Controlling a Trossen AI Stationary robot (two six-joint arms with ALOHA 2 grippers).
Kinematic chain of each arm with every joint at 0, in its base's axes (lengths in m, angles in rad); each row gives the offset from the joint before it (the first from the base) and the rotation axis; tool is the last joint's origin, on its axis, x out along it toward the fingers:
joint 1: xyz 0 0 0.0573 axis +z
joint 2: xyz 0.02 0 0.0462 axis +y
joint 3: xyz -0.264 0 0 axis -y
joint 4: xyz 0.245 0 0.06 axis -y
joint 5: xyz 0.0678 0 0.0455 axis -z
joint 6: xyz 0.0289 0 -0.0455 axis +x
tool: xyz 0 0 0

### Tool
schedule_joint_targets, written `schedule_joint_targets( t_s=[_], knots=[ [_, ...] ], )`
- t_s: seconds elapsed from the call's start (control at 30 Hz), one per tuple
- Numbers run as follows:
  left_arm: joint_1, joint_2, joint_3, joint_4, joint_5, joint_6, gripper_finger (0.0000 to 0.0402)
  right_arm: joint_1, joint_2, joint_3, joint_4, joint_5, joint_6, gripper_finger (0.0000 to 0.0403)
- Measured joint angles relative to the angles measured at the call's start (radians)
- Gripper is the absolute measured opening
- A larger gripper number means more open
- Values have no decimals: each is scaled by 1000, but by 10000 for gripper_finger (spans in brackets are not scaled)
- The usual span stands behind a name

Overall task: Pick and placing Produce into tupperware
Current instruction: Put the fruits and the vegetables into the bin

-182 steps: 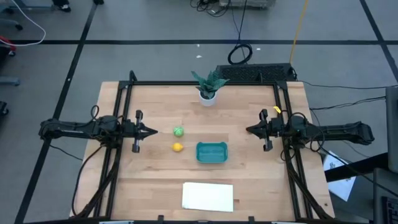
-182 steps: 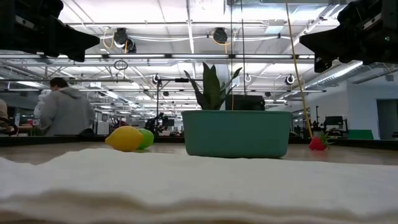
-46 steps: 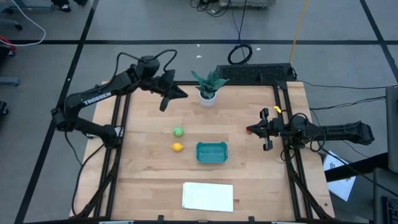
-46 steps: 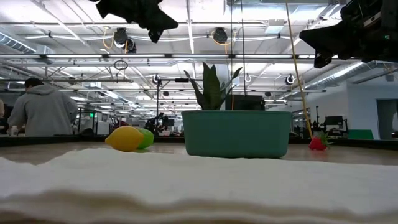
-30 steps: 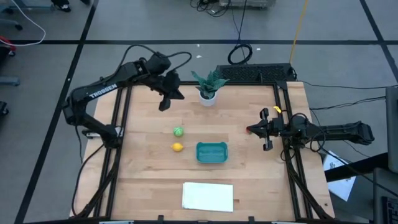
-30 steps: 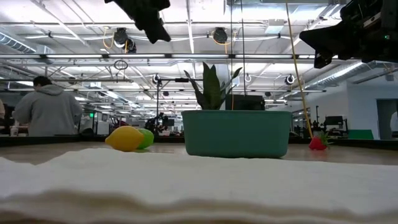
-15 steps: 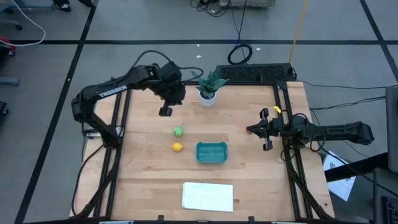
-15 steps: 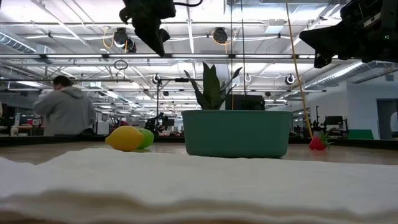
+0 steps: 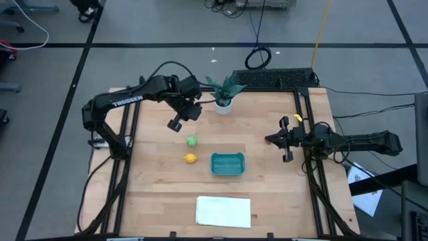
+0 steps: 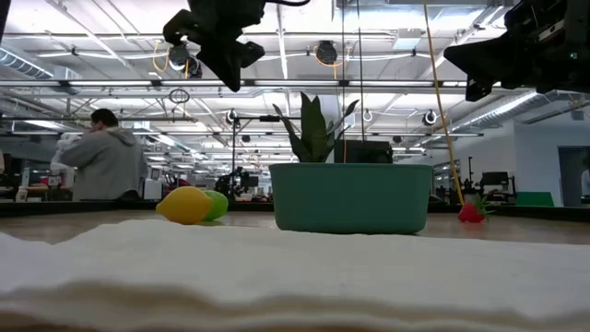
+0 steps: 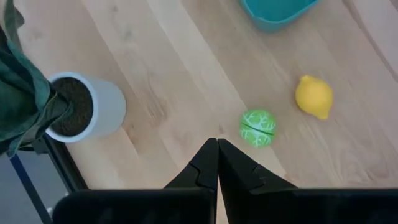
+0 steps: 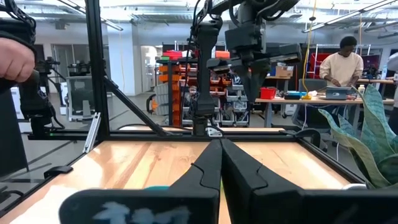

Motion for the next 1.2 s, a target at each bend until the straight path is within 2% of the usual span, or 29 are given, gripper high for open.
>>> schedule_joint_targets(
  t_s=[0.3,0.67,0.87,1.2],
  knots=[
    [-5,0,0,-3,-51,-56,10,0,0,0,-2,0,7,0],
    [-5,0,0,-21,-26,-60,19,0,0,0,-2,0,8,0],
    [-19,0,0,-20,-24,-69,77,0,0,0,-2,0,8,0],
    [-38,0,0,-20,-24,-82,208,0,0,0,-2,0,8,0]
  ],
)
